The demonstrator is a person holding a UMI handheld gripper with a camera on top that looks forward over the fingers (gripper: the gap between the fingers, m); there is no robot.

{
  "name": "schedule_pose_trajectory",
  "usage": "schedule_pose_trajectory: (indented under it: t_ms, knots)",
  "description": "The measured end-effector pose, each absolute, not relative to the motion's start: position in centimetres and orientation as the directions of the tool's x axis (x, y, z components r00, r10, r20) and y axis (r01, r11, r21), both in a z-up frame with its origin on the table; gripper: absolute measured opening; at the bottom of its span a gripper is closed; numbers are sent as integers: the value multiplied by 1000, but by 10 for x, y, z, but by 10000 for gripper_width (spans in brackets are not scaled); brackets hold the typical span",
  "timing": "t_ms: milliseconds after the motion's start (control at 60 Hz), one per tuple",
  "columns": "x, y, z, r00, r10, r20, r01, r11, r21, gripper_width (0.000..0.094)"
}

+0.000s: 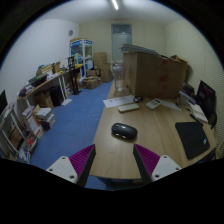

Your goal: Arrange mouse

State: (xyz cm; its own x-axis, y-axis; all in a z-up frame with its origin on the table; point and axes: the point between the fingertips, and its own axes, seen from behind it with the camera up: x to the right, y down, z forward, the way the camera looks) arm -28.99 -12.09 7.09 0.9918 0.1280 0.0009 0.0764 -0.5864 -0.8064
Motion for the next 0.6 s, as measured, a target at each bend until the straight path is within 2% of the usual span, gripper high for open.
schedule_pose_trajectory:
  t_ms: [150, 450, 600]
  knots:
    - [-243, -87, 42, 982, 184, 43, 142, -569, -810, 772]
    - [-222, -36, -13, 945, 326, 23, 225, -600, -767, 771]
    - [-231, -13, -15, 923, 384, 4, 246, -583, -774, 770]
